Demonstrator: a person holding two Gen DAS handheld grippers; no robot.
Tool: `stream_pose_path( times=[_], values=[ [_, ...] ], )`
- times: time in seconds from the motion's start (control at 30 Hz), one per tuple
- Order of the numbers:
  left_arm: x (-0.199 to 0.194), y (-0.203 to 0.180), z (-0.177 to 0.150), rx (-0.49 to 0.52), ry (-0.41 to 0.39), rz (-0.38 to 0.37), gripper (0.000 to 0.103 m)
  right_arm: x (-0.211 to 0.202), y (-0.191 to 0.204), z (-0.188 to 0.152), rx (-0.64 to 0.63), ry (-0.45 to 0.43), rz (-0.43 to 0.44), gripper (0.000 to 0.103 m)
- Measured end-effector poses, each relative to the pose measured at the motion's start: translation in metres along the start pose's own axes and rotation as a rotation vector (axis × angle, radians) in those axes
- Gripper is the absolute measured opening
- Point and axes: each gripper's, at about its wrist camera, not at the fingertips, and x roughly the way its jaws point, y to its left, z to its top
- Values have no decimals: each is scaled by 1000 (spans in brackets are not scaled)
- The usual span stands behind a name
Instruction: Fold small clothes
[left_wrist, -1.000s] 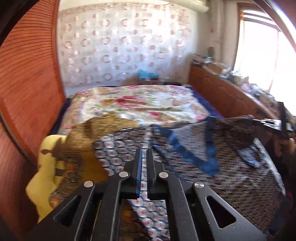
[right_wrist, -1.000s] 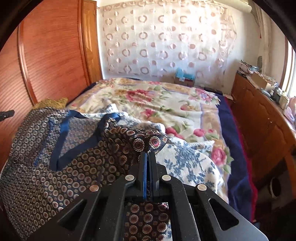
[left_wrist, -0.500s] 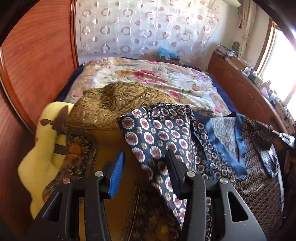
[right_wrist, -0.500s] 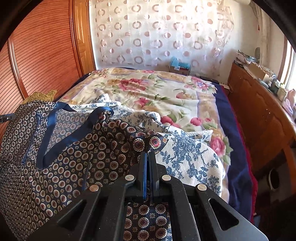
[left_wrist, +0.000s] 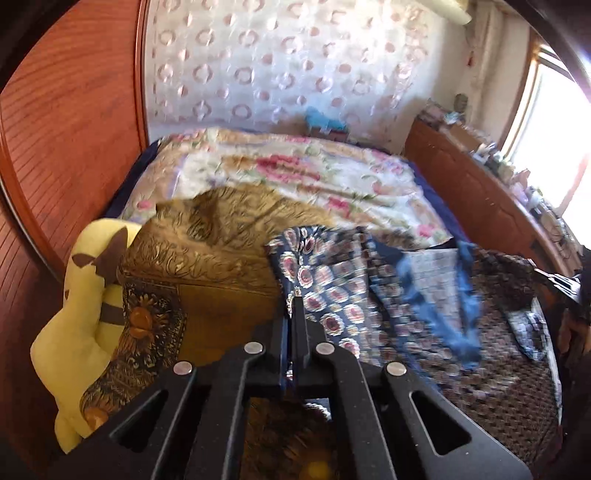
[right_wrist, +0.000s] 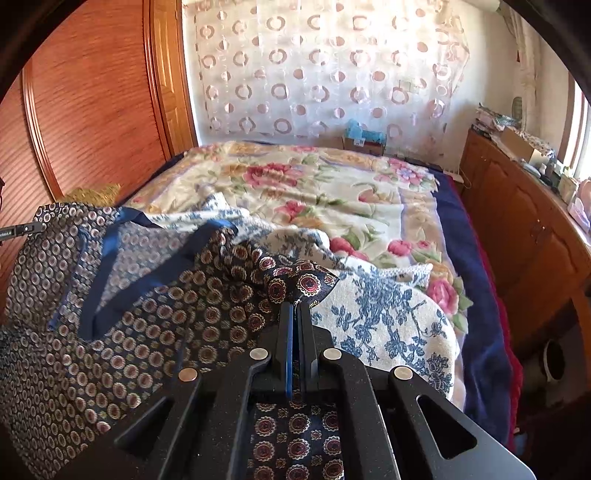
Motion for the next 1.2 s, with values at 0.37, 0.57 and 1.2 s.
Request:
stream_pose_path(
  times=[0.37,0.57,1.2],
  values=[
    [-124,-55,-51,130,-157,-104,2,-114,18,-48,-2,-165,67,1],
    [-162,-43,-110,110,-153,-105,2,-180,11,-112,25,-159,115,1],
    [-199,-5,-192,-43,-154,-89,3,-213,-5,-221,84,89,68,1]
  ],
)
